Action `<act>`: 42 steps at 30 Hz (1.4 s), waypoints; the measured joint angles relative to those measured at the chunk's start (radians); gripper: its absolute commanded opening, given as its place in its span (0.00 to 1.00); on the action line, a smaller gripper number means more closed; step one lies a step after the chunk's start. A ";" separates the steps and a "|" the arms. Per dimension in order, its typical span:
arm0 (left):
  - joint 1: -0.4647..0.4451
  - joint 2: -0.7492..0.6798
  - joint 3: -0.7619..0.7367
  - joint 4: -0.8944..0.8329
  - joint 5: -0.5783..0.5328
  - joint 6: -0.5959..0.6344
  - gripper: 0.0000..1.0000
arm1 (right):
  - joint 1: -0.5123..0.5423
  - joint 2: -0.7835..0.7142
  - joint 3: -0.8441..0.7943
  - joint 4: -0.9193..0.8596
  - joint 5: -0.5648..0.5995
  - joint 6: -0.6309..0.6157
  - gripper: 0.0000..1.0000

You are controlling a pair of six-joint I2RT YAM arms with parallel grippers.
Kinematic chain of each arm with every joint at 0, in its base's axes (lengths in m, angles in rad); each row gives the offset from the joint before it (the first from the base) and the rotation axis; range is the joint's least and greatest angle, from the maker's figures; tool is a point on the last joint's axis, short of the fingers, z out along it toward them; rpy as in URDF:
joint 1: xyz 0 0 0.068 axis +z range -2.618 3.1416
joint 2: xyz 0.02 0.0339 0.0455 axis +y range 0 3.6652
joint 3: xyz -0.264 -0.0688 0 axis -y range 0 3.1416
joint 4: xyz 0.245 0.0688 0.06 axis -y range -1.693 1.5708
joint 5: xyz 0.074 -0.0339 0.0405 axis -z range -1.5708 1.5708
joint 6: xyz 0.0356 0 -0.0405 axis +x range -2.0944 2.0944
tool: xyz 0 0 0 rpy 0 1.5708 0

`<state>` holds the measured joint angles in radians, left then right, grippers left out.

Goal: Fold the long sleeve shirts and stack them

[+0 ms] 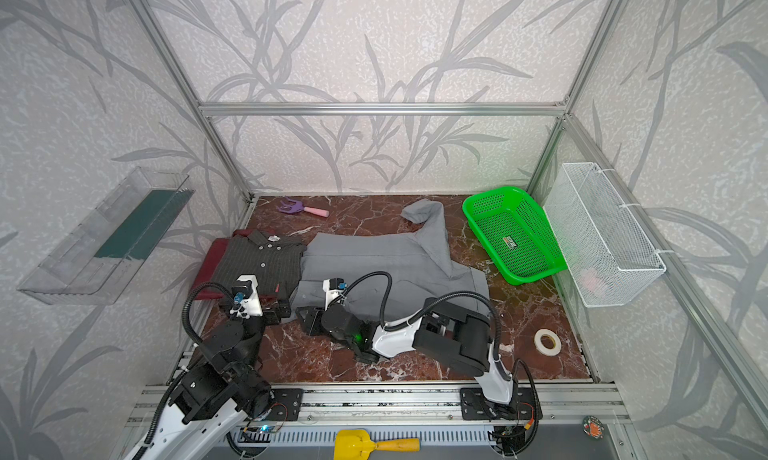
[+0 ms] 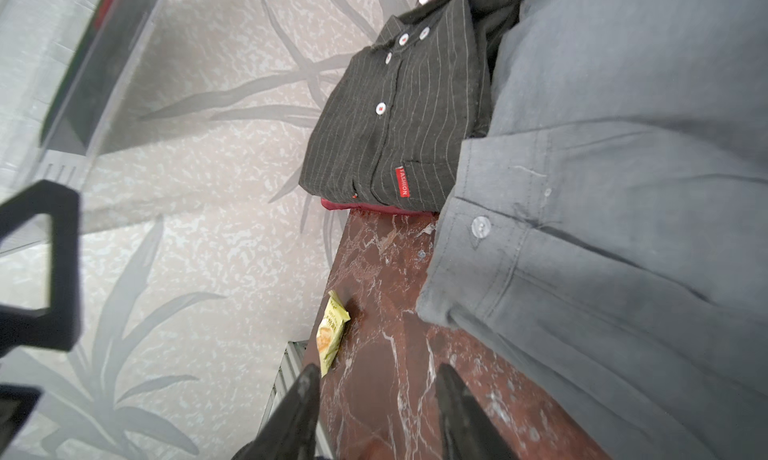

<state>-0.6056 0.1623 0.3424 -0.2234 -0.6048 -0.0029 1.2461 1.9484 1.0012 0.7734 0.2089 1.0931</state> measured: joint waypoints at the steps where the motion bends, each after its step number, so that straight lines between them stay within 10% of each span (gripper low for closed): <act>1: 0.000 0.011 0.001 0.000 0.013 0.000 0.99 | -0.004 -0.057 -0.026 -0.039 0.002 -0.008 0.46; 11: 0.000 0.460 0.234 -0.057 0.249 -0.084 0.99 | -0.225 -0.702 -0.181 -0.605 0.130 -0.070 0.41; 20: -0.001 0.696 0.291 -0.080 0.362 -0.344 0.99 | -0.547 -0.953 -0.390 -1.069 0.062 -0.119 0.50; 42: 0.018 1.098 0.288 -0.022 0.380 -0.680 0.99 | -0.785 -0.742 -0.448 -1.124 -0.064 -0.251 0.50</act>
<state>-0.5880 1.2598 0.6300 -0.2455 -0.2253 -0.6830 0.4606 1.2060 0.5529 -0.3504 0.1452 0.8417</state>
